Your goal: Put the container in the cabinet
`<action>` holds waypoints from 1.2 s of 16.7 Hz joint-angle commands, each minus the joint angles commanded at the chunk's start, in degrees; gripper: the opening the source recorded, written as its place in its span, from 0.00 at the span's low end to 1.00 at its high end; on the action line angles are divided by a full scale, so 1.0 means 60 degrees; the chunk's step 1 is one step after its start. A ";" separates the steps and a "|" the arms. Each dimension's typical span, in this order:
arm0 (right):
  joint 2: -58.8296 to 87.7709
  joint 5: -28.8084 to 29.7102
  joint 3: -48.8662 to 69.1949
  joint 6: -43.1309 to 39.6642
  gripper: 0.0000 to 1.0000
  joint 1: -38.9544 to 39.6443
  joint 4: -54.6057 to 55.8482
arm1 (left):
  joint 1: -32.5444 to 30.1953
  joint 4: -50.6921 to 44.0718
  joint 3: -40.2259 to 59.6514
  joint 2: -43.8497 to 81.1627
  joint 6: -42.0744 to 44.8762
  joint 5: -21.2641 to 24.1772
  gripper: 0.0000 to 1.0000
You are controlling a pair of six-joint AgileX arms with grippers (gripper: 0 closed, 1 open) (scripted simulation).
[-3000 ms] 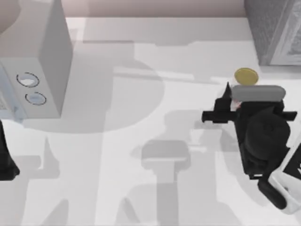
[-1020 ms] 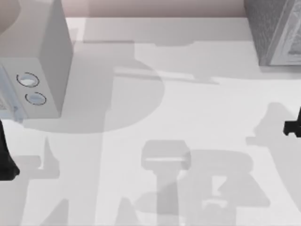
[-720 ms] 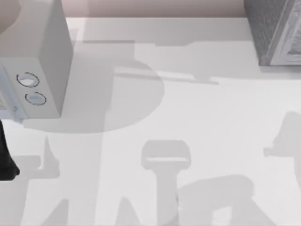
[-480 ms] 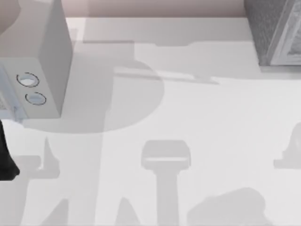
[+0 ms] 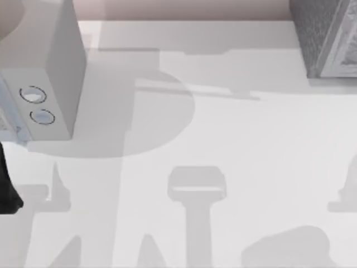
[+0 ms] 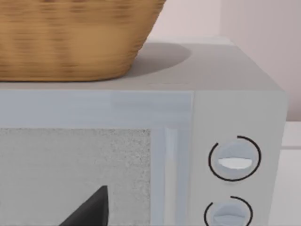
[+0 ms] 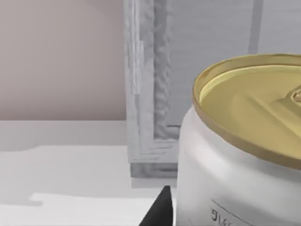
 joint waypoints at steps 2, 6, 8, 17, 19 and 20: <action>0.0040 0.0014 0.0023 0.0019 0.00 0.0026 0.0017 | 0.0000 0.0000 0.0000 0.0000 0.0000 0.0000 1.00; 0.0280 0.0192 0.0589 -0.0040 0.00 -0.0044 0.0045 | 0.0000 0.0000 0.0000 0.0000 0.0000 0.0000 1.00; 0.0745 0.0329 0.1388 -0.0097 0.00 -0.0022 -0.0032 | 0.0000 0.0000 0.0000 0.0000 0.0000 0.0000 1.00; 0.5266 0.0854 0.7190 -0.0077 0.00 0.0710 -0.1545 | 0.0000 0.0000 0.0000 0.0000 0.0000 0.0000 1.00; 0.6455 0.1024 0.8668 -0.0038 0.00 0.0866 -0.1965 | 0.0000 0.0000 0.0000 0.0000 0.0000 0.0000 1.00; 0.7041 0.1111 0.9397 -0.0019 0.00 0.0939 -0.2170 | 0.0000 0.0000 0.0000 0.0000 0.0000 0.0000 1.00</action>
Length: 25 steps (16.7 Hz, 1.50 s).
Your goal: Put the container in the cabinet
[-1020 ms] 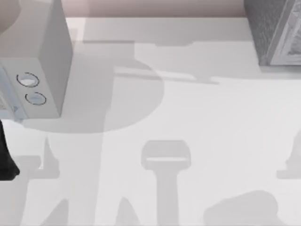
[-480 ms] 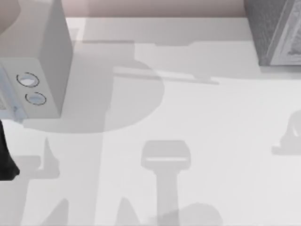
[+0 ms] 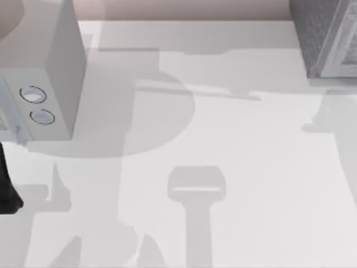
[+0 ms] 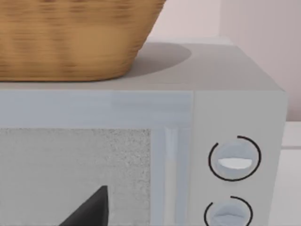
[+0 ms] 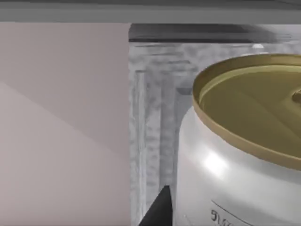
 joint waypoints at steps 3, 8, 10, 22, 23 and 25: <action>0.1680 0.0259 0.2092 0.0053 0.00 0.0207 -0.0575 | 0.0000 0.0000 0.0000 0.0000 0.0000 0.0000 1.00; 0.3994 0.0606 0.5051 0.0119 0.00 0.0515 -0.1321 | 0.0000 0.0000 0.0000 0.0000 0.0000 0.0000 1.00; 0.4684 0.0688 0.5981 0.0140 0.00 0.0631 -0.1536 | 0.0000 0.0000 0.0000 0.0000 0.0000 0.0000 1.00; 0.5717 0.0768 0.7330 0.0202 0.00 0.0769 -0.1874 | 0.0000 0.0000 0.0000 0.0000 0.0000 0.0000 1.00; 0.5889 0.0780 0.7515 0.0203 0.00 0.0740 -0.1952 | 0.0000 0.0000 0.0000 0.0000 0.0000 0.0000 1.00; 0.6414 0.0775 0.8121 0.0203 0.00 0.0680 -0.2150 | 0.0000 0.0000 0.0000 0.0000 0.0000 0.0000 1.00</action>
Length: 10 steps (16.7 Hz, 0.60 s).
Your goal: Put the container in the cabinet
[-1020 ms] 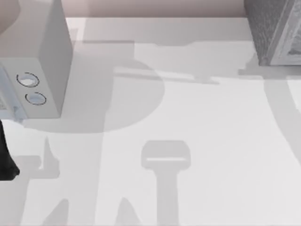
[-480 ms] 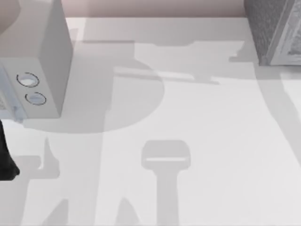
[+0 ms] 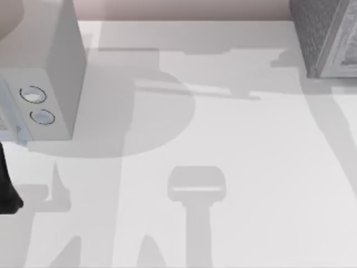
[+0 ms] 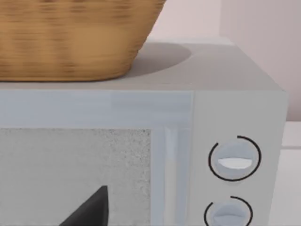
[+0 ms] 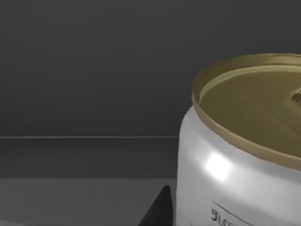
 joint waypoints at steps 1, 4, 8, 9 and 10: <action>0.0299 -0.0022 0.0400 -0.0011 0.00 -0.0026 -0.0093 | 0.0000 0.0000 0.0000 0.0000 0.0000 0.0000 1.00; 0.1031 -0.0110 0.1457 -0.0063 0.00 -0.0101 -0.0332 | 0.0000 0.0000 0.0000 0.0000 0.0000 0.0000 1.00; 0.1919 -0.0230 0.2846 -0.0061 0.00 -0.0175 -0.0579 | 0.0000 0.0000 0.0000 0.0000 0.0000 0.0000 1.00; 0.2144 -0.0255 0.3191 -0.0038 0.00 -0.0200 -0.0645 | 0.0000 0.0000 0.0000 0.0000 0.0000 0.0000 1.00; 0.2378 -0.0277 0.3528 -0.0010 0.00 -0.0227 -0.0719 | 0.0000 0.0000 0.0000 0.0000 0.0000 0.0000 1.00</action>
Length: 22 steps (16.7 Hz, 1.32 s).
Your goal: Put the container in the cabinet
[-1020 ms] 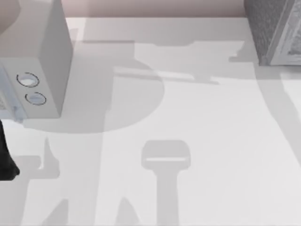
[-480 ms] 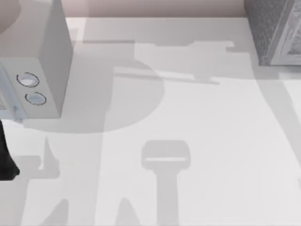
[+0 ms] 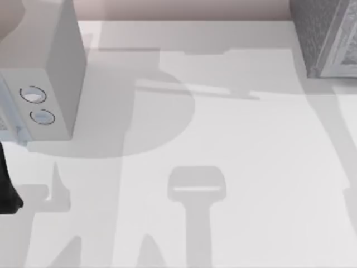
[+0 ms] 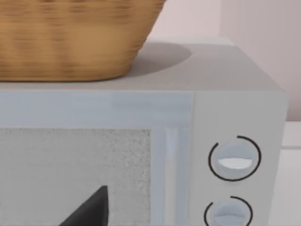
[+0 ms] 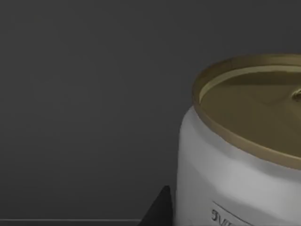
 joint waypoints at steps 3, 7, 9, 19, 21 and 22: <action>0.0773 -0.0066 0.0939 0.0074 0.00 -0.0084 -0.0293 | 0.0000 0.0000 0.0000 0.0000 0.0000 0.0000 1.00; 0.1843 -0.0197 0.2155 0.0024 0.00 -0.0153 -0.0720 | 0.0000 0.0000 0.0000 0.0000 0.0000 0.0000 1.00; 0.2328 -0.0256 0.2808 -0.0024 0.00 -0.0195 -0.0888 | 0.0000 0.0000 0.0000 0.0000 0.0000 0.0000 1.00; 0.4125 -0.0429 0.5395 -0.0006 0.00 -0.0464 -0.1458 | 0.0000 0.0000 0.0000 0.0000 0.0000 0.0000 1.00; 0.4125 -0.0429 0.5395 -0.0006 0.00 -0.0464 -0.1458 | 0.0000 0.0000 0.0000 0.0000 0.0000 0.0000 1.00; 0.4125 -0.0429 0.5395 -0.0006 0.00 -0.0464 -0.1458 | 0.0000 0.0000 0.0000 0.0000 0.0000 0.0000 1.00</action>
